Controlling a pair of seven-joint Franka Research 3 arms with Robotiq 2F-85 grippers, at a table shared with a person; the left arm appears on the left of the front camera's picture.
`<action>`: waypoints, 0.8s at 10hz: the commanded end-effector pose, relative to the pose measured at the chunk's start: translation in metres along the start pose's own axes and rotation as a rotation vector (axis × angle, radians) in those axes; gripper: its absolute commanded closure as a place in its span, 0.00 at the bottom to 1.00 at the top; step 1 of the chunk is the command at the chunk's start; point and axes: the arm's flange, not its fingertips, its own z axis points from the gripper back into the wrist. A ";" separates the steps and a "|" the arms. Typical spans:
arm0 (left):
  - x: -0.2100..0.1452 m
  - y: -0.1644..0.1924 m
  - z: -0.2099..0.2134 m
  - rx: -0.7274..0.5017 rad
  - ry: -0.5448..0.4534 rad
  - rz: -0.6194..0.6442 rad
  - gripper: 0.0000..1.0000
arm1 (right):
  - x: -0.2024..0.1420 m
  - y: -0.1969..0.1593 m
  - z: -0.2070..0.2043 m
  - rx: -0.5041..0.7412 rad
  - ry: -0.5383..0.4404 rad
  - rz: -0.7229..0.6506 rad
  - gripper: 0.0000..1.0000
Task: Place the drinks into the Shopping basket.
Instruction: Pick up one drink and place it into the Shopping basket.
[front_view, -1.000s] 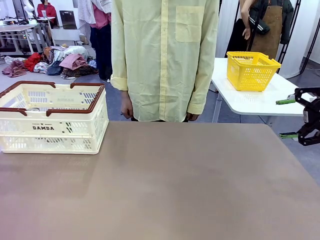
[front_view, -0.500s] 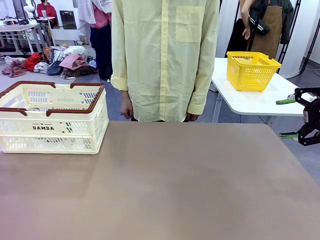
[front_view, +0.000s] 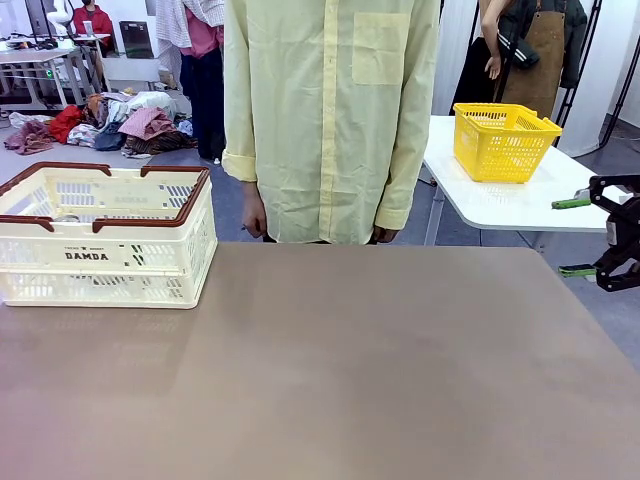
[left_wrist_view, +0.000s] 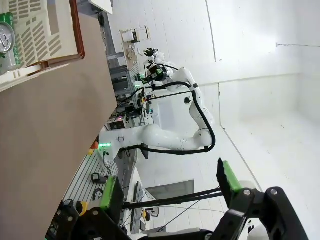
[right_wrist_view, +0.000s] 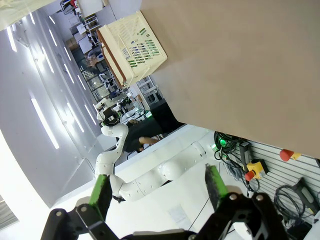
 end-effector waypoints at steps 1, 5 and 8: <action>-0.001 -0.003 0.007 -0.014 -0.003 -0.008 0.00 | -0.002 0.003 0.001 -0.002 0.003 -0.017 0.00; -0.001 -0.003 0.007 -0.014 -0.003 -0.008 0.00 | -0.002 0.003 0.001 -0.002 0.003 -0.017 0.00; -0.001 -0.003 0.007 -0.014 -0.003 -0.008 0.00 | -0.002 0.003 0.001 -0.002 0.003 -0.017 0.00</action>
